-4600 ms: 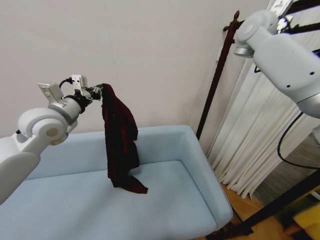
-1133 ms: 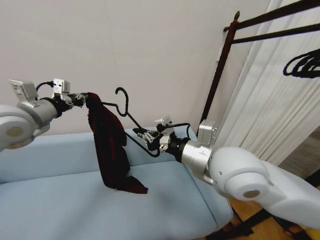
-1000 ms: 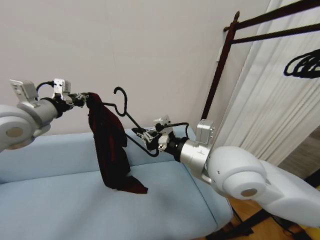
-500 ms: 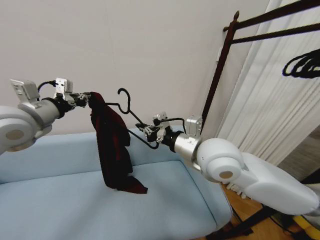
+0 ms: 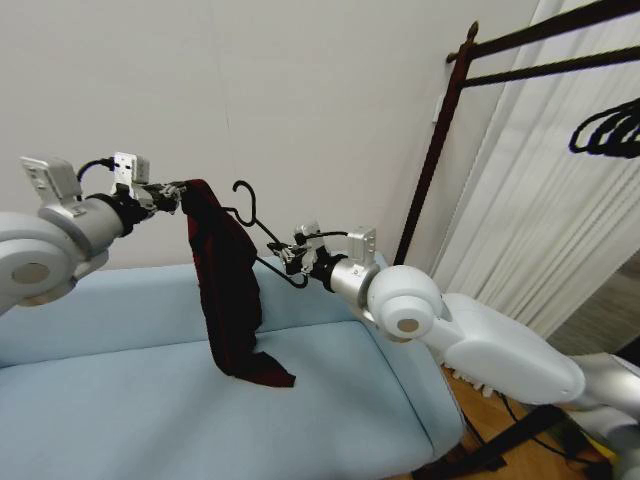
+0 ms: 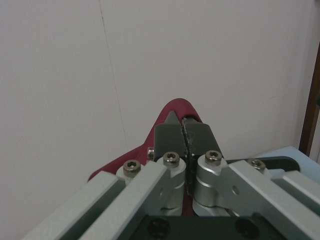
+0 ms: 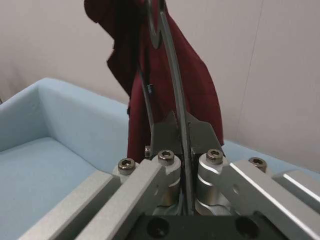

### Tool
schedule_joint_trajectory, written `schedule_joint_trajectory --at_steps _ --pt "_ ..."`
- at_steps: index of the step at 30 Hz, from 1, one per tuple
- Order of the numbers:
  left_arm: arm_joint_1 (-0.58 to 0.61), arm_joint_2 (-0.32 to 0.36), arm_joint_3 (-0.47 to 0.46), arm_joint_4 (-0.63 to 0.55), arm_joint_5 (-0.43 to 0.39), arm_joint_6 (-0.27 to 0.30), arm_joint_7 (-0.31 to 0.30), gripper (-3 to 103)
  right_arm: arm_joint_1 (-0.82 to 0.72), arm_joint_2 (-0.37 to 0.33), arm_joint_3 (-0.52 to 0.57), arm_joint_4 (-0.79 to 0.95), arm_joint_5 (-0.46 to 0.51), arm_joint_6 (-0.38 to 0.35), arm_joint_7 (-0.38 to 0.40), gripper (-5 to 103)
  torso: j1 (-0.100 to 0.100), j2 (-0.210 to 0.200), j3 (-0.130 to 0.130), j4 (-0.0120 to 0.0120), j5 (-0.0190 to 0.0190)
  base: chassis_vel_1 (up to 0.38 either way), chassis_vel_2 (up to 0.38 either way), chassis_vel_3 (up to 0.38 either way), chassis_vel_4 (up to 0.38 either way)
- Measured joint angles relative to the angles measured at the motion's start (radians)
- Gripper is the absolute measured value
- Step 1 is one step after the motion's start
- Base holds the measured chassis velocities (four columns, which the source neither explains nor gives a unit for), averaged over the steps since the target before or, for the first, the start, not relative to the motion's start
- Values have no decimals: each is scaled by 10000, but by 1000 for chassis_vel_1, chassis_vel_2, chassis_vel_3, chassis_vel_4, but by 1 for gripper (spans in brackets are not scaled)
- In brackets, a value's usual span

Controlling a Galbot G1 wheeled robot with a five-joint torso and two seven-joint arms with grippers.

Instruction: Pick up the clothes from the sofa and hang them on the clothes hanger.

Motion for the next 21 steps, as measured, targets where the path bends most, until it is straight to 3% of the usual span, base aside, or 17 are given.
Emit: schedule_joint_trajectory --at_steps 11,21 --pt "1214 -357 -950 -533 204 -5 -263 0 197 101 755 -990 -110 180 -105 2 0 0 0 -3 1 0 0 0 0" --pt "1260 -531 -1205 -633 211 -20 -381 0 -140 595 256 -1124 -431 157 -100 2 -1 0 0 1 1 0 0 0 0"
